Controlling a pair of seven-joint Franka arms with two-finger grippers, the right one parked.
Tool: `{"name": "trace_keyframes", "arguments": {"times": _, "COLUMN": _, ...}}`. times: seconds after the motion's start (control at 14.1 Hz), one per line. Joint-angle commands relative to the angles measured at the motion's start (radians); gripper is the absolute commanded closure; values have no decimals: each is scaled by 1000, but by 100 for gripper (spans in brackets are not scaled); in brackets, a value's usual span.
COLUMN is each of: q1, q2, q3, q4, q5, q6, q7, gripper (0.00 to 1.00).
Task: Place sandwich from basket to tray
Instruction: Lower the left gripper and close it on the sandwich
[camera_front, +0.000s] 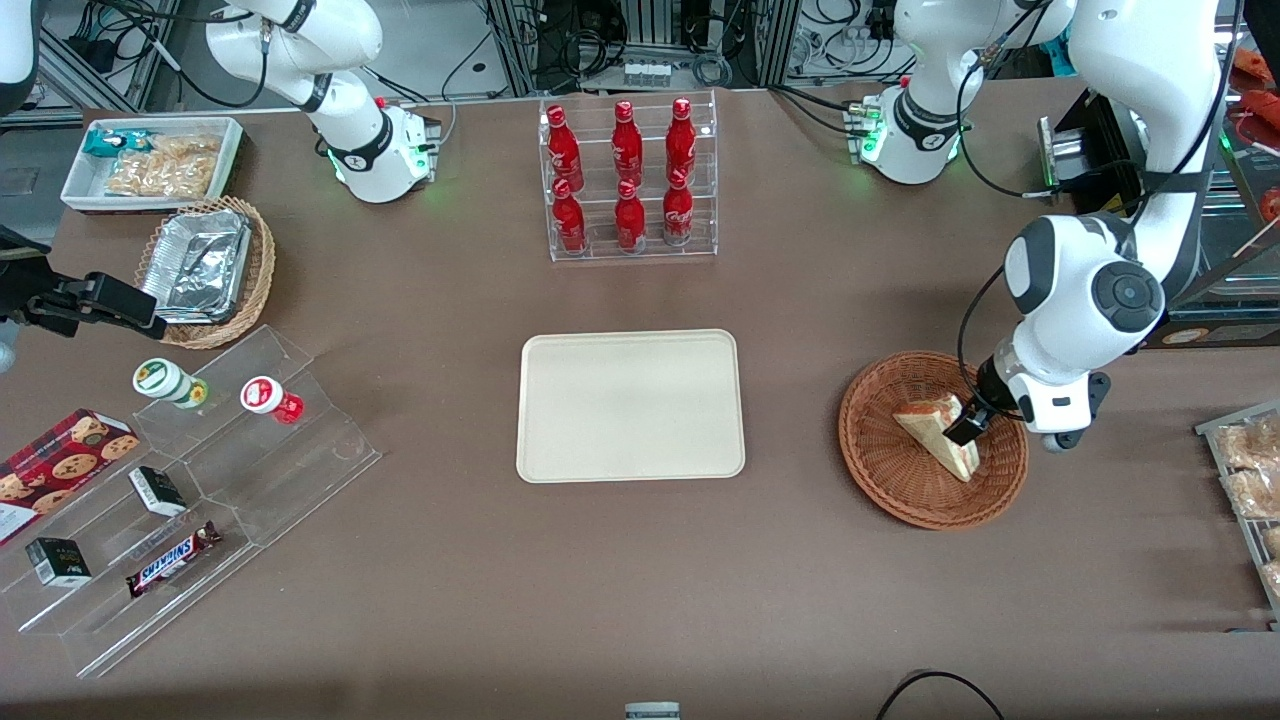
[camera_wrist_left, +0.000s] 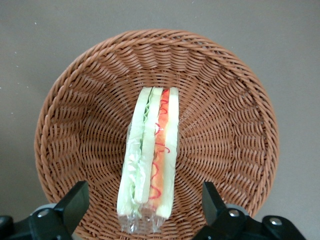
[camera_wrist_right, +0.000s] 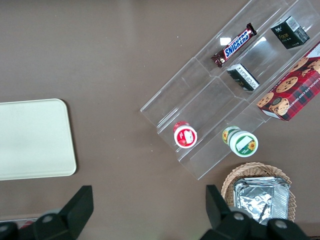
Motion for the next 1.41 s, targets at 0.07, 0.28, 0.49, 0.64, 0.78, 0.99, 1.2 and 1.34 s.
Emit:
{"name": "trace_keyframes", "arguments": {"times": 0.07, "q1": -19, "q2": 88, "q3": -4, "q4": 74, "q5": -14, "q6": 4, "q7": -90, "gripper": 0}}
{"name": "trace_keyframes", "arguments": {"times": 0.28, "q1": -19, "q2": 96, "q3": -4, "q4": 66, "q5": -14, "q6": -8, "q7": -96, "gripper": 0}}
{"name": "trace_keyframes", "arguments": {"times": 0.49, "q1": -19, "q2": 109, "q3": -4, "q4": 63, "q5": -14, "q6": -11, "q7": -105, "gripper": 73}}
{"name": "trace_keyframes", "arguments": {"times": 0.64, "q1": -19, "q2": 105, "q3": -4, "q4": 66, "q5": -12, "q6": -58, "q7": -95, "gripper": 90}}
{"name": "trace_keyframes", "arguments": {"times": 0.78, "q1": -19, "q2": 85, "q3": -4, "q4": 95, "q5": -1, "q6": -133, "q7": -69, "gripper": 91}}
{"name": "trace_keyframes", "arguments": {"times": 0.99, "q1": -22, "q2": 82, "q3": -7, "q4": 247, "q5": -4, "q6": -369, "q7": 132, "gripper": 91}}
{"name": "trace_keyframes", "arguments": {"times": 1.2, "q1": -51, "q2": 109, "q3": -48, "q4": 362, "q5": -3, "q6": -474, "q7": 411, "gripper": 87}}
{"name": "trace_keyframes", "arguments": {"times": 1.34, "q1": -97, "q2": 117, "q3": -54, "q4": 391, "q5": -1, "q6": -476, "q7": 560, "gripper": 86}}
